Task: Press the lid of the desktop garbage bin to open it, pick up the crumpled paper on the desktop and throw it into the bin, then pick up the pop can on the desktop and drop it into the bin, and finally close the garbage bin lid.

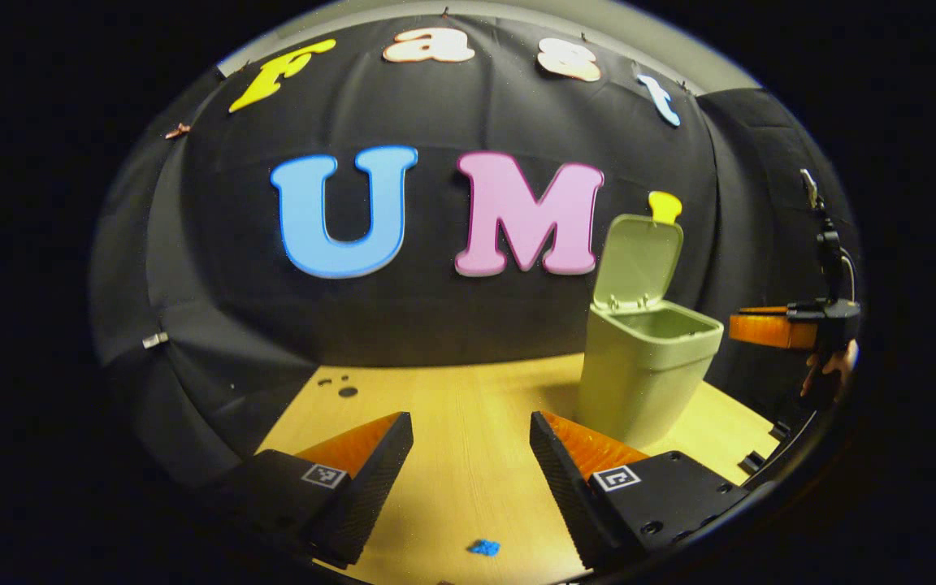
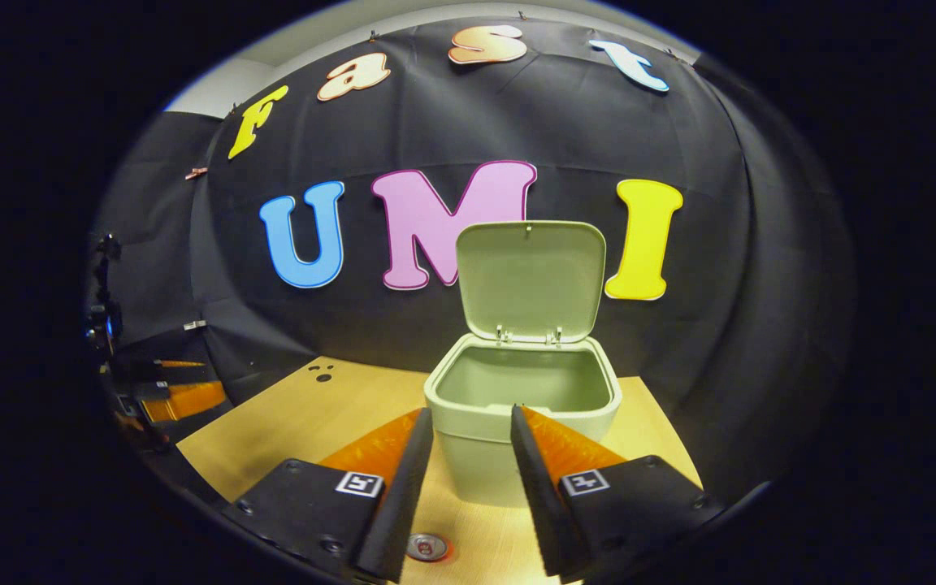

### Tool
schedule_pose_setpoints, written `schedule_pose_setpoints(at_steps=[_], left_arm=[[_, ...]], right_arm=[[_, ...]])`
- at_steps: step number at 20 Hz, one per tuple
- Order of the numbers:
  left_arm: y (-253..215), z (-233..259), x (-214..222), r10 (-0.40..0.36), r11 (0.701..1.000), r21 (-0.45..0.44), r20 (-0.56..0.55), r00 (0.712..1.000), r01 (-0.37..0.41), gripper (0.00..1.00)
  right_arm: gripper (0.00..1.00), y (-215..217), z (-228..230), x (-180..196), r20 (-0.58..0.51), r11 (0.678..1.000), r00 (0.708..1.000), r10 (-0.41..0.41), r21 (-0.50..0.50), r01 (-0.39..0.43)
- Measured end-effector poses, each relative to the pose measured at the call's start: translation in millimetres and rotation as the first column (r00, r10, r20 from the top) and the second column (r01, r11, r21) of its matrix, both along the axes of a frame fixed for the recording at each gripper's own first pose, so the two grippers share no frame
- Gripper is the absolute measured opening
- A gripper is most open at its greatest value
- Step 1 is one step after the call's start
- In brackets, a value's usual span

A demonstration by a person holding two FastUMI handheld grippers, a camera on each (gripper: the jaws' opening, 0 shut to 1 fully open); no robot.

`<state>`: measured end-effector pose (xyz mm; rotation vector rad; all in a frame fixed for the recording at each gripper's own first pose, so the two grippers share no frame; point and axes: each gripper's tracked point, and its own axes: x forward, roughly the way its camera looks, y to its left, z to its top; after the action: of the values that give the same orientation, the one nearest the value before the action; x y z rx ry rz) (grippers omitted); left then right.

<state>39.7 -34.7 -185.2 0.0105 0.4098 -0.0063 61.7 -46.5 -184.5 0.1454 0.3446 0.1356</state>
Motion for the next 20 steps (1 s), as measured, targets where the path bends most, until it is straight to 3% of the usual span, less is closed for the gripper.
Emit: schedule_pose_setpoints(at_steps=[1,7,11,20], left_arm=[[0.4,-19.6,-7.6,-0.007,1.000,0.001,-0.033,0.999,0.007,0.94],[-6.0,-136.7,-43.5,-0.069,0.998,-0.009,-0.255,0.964,0.069,0.90],[-7.2,-185.4,-57.8,-0.075,0.997,-0.003,-0.361,0.929,0.079,0.80],[-12.1,-255.7,-58.0,-0.086,0.996,-0.012,-0.490,0.868,0.092,0.62]], right_arm=[[0.74,2.6,-2.7,-5.8,-0.010,1.000,1.000,0.002,0.001,-0.002],[0.88,15.2,-14.4,-30.3,-0.060,0.999,0.997,0.040,-0.017,-0.041],[0.88,17.2,-16.1,-37.1,-0.079,0.998,0.995,0.054,-0.018,-0.056],[0.88,6.1,-23.9,-47.9,-0.114,0.999,0.993,0.041,-0.030,-0.045]])
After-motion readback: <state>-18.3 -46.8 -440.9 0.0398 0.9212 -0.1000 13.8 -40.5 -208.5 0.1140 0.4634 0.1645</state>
